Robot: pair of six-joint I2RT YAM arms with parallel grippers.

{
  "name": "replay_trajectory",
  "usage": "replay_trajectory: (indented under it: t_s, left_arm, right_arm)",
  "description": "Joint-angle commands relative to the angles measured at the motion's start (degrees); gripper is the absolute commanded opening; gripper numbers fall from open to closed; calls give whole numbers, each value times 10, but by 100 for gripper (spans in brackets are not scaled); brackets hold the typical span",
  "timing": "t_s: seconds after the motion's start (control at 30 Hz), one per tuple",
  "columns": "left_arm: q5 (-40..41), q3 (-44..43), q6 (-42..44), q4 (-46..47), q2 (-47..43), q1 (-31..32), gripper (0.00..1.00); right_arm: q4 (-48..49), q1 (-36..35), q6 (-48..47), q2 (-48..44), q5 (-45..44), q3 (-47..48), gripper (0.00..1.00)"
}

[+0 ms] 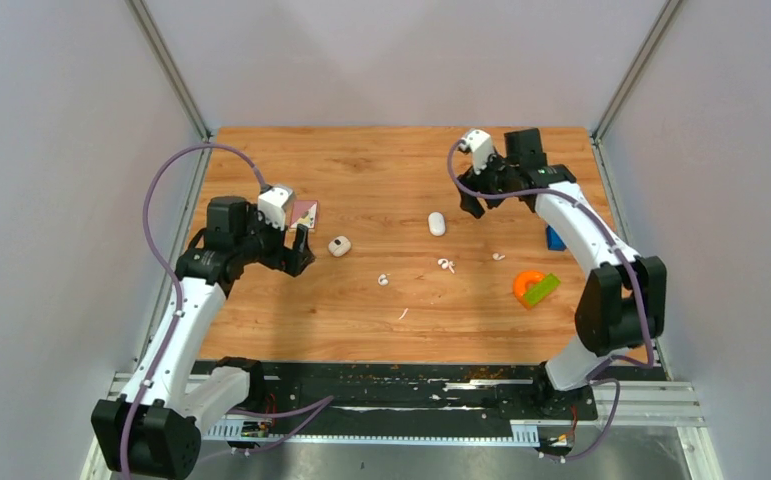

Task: Insert the wireless bluetooth earbuds into the charging case
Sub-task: Pick up the charging case at the center of the board.

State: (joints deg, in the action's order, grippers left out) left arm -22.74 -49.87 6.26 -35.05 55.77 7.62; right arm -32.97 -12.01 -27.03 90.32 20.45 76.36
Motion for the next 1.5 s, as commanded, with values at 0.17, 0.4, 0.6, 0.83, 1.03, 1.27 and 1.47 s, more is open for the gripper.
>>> replay_trajectory:
  t_s: [0.17, 0.4, 0.6, 0.83, 1.03, 1.27, 1.47]
  left_arm:
    - [-60, -6, 1, -35, -13, -43, 100]
    - [1, -15, 35, -20, 6, -46, 100]
    - [41, -169, 148, -114, 188, 28, 94]
    - [66, -324, 238, -184, 406, 81, 84]
    - [93, -383, 131, -173, 515, 82, 81]
    - [-12, -405, 26, -181, 577, 82, 85]
    - [-10, -374, 19, -123, 575, 82, 93]
  right_arm:
    - [-157, -62, -164, 215, 49, 220, 67]
    - [-143, -122, -116, 245, 48, 272, 65]
    - [-133, -126, -39, 176, 76, 248, 65]
    - [-159, -88, -25, 21, 109, 158, 65]
    - [-186, -50, -17, -99, 79, 96, 64]
    - [-163, -28, 2, -188, 60, -21, 61]
    - [-156, 12, 52, -184, 102, -27, 61]
